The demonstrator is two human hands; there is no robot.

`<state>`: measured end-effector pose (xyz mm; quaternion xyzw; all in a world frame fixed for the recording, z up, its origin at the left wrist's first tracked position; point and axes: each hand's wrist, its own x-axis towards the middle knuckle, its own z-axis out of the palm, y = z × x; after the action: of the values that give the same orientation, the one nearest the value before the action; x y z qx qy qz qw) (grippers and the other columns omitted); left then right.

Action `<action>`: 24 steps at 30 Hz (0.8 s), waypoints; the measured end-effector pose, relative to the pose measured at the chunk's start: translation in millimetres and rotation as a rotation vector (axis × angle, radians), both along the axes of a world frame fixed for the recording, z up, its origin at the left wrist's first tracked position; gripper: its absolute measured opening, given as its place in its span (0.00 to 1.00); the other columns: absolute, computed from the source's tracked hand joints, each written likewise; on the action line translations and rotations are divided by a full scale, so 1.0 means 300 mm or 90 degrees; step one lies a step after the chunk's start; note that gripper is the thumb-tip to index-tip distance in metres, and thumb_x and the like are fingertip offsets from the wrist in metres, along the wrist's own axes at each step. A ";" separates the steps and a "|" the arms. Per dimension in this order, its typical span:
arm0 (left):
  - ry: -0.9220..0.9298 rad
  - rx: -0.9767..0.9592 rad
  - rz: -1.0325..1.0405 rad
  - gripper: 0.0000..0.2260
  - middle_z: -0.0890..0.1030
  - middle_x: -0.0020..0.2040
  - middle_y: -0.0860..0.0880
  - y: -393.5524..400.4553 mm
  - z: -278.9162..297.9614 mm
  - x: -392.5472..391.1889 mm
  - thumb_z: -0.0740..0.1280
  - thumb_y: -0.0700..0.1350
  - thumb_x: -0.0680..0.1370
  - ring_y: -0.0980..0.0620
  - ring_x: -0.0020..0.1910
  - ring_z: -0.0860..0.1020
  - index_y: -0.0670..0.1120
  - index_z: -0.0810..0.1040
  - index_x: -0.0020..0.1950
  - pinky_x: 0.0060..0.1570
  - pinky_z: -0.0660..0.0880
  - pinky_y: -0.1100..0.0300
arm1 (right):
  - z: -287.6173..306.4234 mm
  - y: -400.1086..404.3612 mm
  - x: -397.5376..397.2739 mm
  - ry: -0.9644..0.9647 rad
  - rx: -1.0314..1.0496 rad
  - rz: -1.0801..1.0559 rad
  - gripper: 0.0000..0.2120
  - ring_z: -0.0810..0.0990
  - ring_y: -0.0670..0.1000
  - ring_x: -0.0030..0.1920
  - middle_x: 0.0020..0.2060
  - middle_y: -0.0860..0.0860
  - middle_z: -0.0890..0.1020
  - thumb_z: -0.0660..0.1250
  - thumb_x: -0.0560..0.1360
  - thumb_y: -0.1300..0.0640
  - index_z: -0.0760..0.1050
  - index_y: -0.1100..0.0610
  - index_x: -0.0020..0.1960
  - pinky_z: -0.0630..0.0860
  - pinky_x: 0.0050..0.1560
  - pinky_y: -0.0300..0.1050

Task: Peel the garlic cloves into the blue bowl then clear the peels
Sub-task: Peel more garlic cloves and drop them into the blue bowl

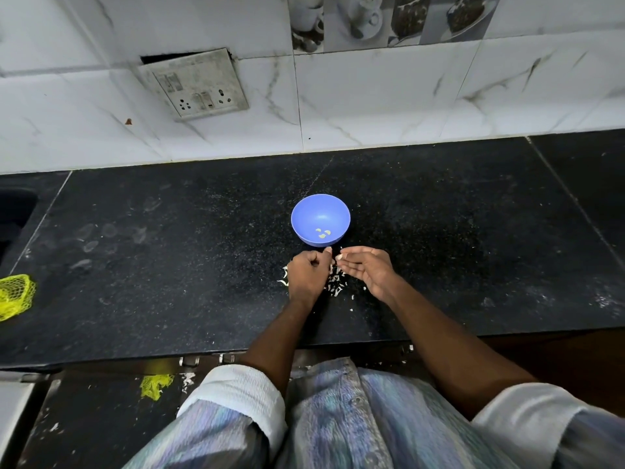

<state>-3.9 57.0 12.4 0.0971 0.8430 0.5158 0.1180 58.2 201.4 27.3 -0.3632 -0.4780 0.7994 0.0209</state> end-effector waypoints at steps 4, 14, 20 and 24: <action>-0.003 -0.019 0.015 0.12 0.83 0.30 0.56 -0.002 0.008 -0.003 0.81 0.52 0.73 0.60 0.30 0.79 0.47 0.85 0.35 0.36 0.77 0.60 | 0.003 0.004 0.007 -0.009 0.011 -0.001 0.07 0.87 0.53 0.45 0.45 0.61 0.87 0.71 0.76 0.68 0.82 0.64 0.53 0.84 0.51 0.44; 0.030 0.015 -0.047 0.14 0.87 0.43 0.55 -0.002 0.010 0.000 0.69 0.30 0.77 0.63 0.42 0.85 0.47 0.87 0.54 0.49 0.81 0.64 | -0.001 0.005 0.017 -0.012 0.054 -0.002 0.08 0.87 0.55 0.47 0.46 0.61 0.87 0.71 0.75 0.69 0.83 0.65 0.54 0.83 0.56 0.47; 0.098 -0.052 -0.104 0.05 0.87 0.39 0.56 0.002 0.008 0.005 0.74 0.44 0.76 0.58 0.38 0.84 0.52 0.89 0.49 0.43 0.82 0.57 | 0.004 0.005 0.017 0.016 0.071 0.039 0.11 0.87 0.54 0.49 0.47 0.62 0.87 0.73 0.74 0.71 0.82 0.66 0.55 0.83 0.55 0.44; 0.138 -0.097 -0.129 0.06 0.85 0.36 0.51 0.005 0.006 0.000 0.72 0.50 0.76 0.50 0.33 0.82 0.49 0.87 0.44 0.38 0.81 0.52 | 0.009 0.011 0.017 0.026 0.090 0.031 0.12 0.87 0.53 0.48 0.48 0.61 0.87 0.74 0.73 0.70 0.82 0.65 0.56 0.84 0.50 0.42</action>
<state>-4.0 58.5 14.3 0.2278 0.8733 0.4223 0.0849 63.2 204.6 29.8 -0.3329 -0.5411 0.7714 0.0367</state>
